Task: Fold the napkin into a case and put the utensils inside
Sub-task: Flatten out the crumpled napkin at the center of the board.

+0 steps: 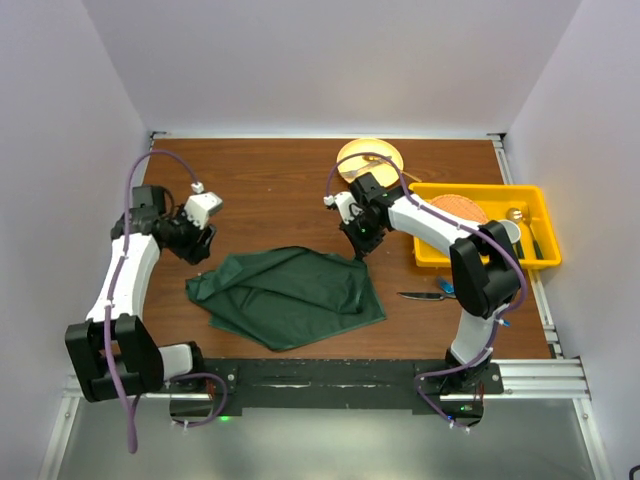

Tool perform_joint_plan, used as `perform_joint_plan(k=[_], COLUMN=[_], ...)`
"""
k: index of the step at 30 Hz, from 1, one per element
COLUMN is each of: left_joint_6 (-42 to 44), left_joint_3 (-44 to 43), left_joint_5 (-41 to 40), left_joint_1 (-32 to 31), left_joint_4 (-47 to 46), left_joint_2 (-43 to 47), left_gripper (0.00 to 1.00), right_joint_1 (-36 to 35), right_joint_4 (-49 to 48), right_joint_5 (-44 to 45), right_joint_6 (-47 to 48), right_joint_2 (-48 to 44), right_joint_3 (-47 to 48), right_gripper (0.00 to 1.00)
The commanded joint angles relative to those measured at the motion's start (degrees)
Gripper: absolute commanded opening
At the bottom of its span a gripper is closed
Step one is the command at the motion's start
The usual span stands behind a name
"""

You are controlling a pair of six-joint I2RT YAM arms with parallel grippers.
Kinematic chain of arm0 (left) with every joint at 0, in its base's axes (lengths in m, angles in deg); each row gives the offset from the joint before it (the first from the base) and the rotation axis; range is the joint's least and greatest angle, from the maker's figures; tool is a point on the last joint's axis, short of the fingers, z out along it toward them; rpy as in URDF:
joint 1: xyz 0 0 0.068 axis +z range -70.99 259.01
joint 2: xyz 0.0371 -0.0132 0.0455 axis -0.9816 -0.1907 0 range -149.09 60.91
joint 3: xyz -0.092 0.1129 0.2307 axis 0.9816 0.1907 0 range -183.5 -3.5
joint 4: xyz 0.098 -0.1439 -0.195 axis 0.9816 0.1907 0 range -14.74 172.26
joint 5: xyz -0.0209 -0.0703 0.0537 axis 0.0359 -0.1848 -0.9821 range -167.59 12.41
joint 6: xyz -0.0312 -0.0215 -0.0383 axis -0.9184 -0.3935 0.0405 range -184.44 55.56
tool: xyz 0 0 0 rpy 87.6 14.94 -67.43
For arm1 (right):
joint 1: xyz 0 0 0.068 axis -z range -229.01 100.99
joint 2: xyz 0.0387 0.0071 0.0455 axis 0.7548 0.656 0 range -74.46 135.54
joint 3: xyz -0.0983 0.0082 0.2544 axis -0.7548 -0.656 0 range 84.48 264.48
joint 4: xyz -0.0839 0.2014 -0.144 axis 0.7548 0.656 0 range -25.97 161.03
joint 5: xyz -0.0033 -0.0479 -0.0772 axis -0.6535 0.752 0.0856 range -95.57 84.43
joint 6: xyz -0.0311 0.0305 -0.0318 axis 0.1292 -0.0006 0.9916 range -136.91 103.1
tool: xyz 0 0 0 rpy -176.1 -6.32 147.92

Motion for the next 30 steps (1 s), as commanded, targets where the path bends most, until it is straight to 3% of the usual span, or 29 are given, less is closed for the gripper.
perform_joint_plan(k=[1, 5, 12, 18, 23, 26, 30], left_joint_6=[-9.6, -22.2, -26.7, -29.5, -25.2, -19.9, -13.3], left_joint_3=[1.1, 2.4, 3.8, 2.6, 4.7, 4.0, -3.6], left_joint_5=[-4.6, -18.2, -27.1, -33.8, -44.2, -46.2, -44.8], left_joint_1=[-10.7, -19.2, -30.0, -33.0, -31.2, -24.0, -11.9], left_joint_4=[-6.9, -12.4, -16.1, -16.2, -15.6, -15.6, -16.7], left_joint_2=[0.0, -2.8, -9.7, -17.8, -19.7, -18.6, -18.6], left_gripper=[0.59, 0.59, 0.57, 0.57, 0.57, 0.57, 0.57], right_joint_1=[-0.1, -0.1, 0.0, 0.1, 0.7, 1.2, 1.6], right_joint_4=[0.1, -0.2, -0.3, -0.6, -0.5, -0.4, -0.7], right_joint_5=[-1.7, -1.5, -0.6, -0.2, 1.6, 2.4, 2.9], right_joint_6=[-1.8, -2.7, -3.4, -3.8, -3.3, -2.9, -2.8], right_joint_2=[-0.5, -1.2, -1.4, -1.1, -1.9, -2.3, -2.7], right_joint_3=[2.3, 1.9, 1.9, 1.7, 1.1, 0.5, -0.1], right_gripper=[0.00, 0.00, 0.00, 0.00, 0.00, 0.00, 0.00])
